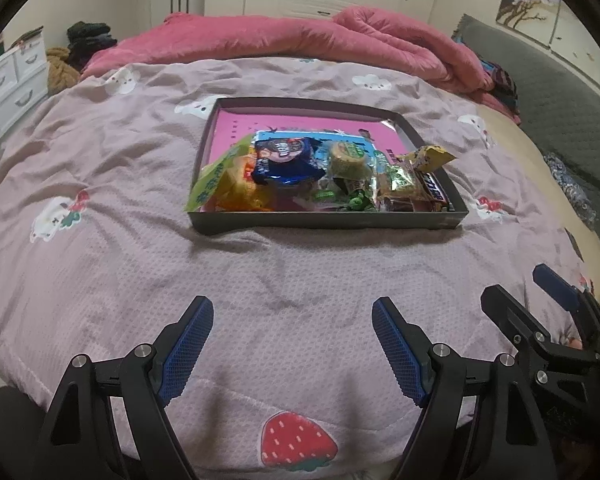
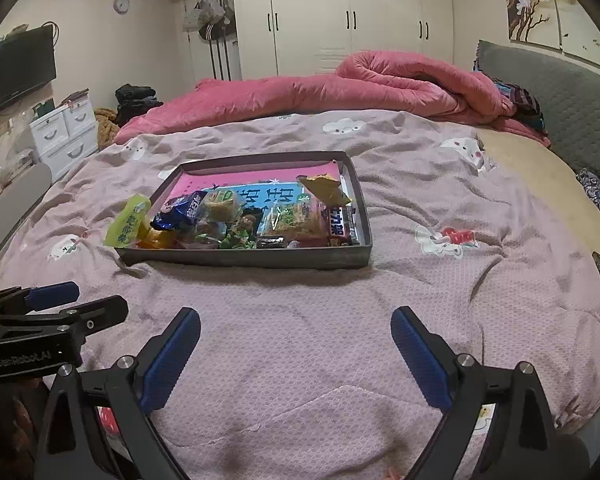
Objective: Organize snacks
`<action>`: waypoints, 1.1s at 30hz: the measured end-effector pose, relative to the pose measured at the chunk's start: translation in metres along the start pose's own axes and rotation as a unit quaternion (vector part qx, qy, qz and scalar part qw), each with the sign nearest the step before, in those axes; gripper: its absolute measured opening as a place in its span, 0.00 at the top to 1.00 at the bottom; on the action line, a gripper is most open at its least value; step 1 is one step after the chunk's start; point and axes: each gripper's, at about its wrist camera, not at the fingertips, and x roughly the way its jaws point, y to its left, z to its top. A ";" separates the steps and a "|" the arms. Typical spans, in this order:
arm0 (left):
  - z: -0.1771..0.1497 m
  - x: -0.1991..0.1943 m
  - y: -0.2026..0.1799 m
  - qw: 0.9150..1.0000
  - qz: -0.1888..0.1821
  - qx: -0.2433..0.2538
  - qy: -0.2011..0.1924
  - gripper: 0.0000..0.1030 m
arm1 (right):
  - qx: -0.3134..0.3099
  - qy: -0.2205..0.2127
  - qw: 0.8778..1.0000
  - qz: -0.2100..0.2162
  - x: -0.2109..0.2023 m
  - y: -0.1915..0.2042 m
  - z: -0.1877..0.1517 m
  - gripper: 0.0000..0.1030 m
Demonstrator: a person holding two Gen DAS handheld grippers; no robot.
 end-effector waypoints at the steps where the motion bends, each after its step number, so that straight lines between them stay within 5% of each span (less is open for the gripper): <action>1: 0.000 0.000 0.002 1.000 0.001 -0.002 0.002 0.20 | 0.002 0.001 1.000 0.000 0.001 0.000 -0.001 0.05; 33: 0.000 0.001 0.013 1.000 0.019 -0.012 0.004 0.20 | -0.007 0.015 1.000 -0.004 0.007 0.006 -0.006 0.04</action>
